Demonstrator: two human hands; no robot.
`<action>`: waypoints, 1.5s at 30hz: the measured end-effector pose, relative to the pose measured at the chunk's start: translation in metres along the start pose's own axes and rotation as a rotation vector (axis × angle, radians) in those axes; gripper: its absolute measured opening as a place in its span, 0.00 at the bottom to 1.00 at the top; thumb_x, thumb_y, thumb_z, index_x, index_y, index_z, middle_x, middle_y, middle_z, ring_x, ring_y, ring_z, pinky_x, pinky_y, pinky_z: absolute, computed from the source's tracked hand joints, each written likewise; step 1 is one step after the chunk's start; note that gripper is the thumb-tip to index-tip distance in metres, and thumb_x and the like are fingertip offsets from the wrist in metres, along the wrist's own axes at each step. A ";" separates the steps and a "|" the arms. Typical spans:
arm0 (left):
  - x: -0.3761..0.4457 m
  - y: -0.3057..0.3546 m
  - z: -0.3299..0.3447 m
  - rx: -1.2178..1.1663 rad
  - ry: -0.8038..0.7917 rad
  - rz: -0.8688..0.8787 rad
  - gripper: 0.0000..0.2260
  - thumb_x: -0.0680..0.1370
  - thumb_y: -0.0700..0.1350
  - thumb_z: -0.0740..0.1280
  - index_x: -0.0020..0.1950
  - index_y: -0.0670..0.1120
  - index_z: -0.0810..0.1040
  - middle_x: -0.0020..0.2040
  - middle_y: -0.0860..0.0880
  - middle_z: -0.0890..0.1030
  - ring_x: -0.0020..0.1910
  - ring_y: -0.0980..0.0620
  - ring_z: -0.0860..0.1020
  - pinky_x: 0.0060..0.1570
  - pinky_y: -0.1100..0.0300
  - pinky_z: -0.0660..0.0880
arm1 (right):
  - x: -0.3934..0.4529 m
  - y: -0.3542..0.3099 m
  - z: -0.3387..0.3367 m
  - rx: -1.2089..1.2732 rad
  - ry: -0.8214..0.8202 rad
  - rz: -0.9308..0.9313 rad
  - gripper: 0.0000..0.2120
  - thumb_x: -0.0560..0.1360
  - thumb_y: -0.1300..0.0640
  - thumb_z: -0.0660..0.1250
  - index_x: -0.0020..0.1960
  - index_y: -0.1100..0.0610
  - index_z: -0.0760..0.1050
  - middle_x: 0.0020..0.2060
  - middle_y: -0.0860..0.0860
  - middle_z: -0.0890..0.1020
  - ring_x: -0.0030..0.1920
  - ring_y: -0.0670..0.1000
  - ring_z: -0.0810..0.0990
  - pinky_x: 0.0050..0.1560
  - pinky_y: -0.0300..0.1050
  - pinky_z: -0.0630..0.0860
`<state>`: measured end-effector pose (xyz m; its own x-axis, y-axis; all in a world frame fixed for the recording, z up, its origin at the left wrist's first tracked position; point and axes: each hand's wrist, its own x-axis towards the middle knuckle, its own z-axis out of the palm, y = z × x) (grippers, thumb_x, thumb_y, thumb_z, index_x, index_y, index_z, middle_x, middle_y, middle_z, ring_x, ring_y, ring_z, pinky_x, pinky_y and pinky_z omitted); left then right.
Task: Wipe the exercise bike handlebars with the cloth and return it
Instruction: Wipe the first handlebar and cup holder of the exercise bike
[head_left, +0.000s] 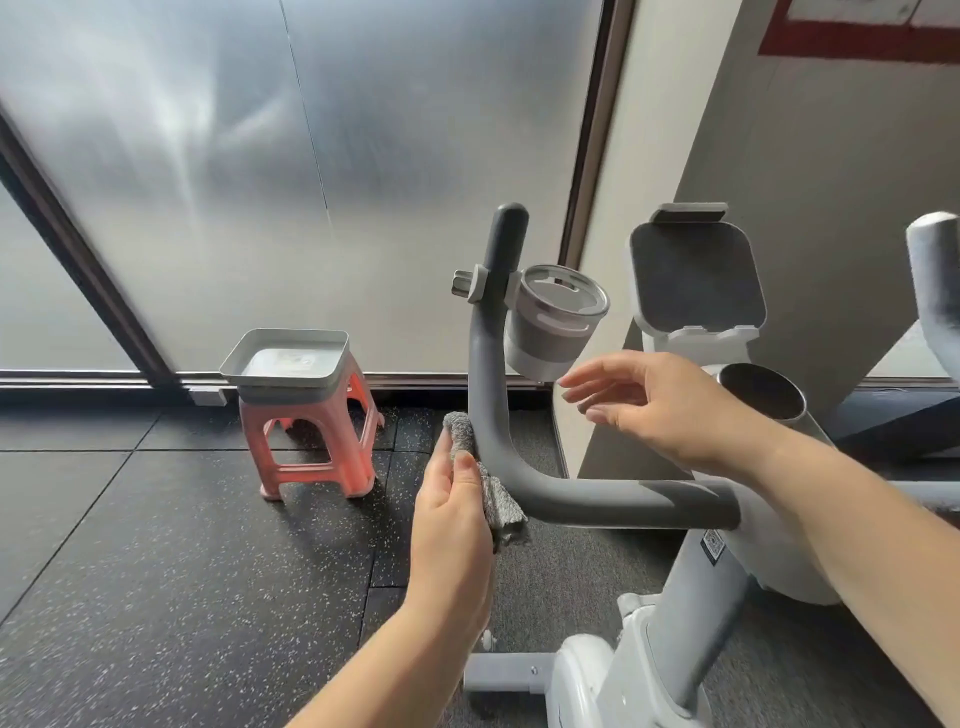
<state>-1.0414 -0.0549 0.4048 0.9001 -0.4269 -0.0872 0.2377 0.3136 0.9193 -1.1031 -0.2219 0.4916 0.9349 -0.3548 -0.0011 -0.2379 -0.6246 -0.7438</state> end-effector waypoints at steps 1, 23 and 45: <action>0.005 -0.001 0.000 -0.049 0.005 -0.028 0.17 0.82 0.43 0.55 0.71 0.49 0.66 0.65 0.54 0.75 0.61 0.59 0.75 0.63 0.59 0.69 | -0.008 0.001 -0.003 -0.012 -0.055 0.013 0.16 0.74 0.67 0.66 0.53 0.48 0.79 0.49 0.47 0.85 0.50 0.41 0.82 0.59 0.39 0.76; -0.063 -0.060 0.063 -0.097 0.101 -0.197 0.06 0.79 0.42 0.63 0.44 0.45 0.68 0.41 0.43 0.74 0.39 0.49 0.74 0.44 0.51 0.71 | -0.071 0.054 -0.035 -0.330 -0.045 -0.140 0.13 0.74 0.66 0.67 0.54 0.53 0.82 0.47 0.45 0.82 0.48 0.39 0.77 0.50 0.21 0.67; -0.062 -0.041 0.056 -0.237 -0.166 -0.272 0.10 0.78 0.35 0.59 0.57 0.41 0.75 0.42 0.45 0.83 0.36 0.53 0.81 0.33 0.63 0.78 | -0.071 0.052 -0.037 -0.213 -0.068 -0.057 0.13 0.74 0.66 0.66 0.53 0.53 0.82 0.46 0.44 0.81 0.47 0.40 0.78 0.47 0.18 0.66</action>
<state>-1.1275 -0.0891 0.3937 0.7259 -0.6465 -0.2347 0.5547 0.3485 0.7556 -1.1915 -0.2547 0.4772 0.9625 -0.2711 -0.0135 -0.2273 -0.7778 -0.5860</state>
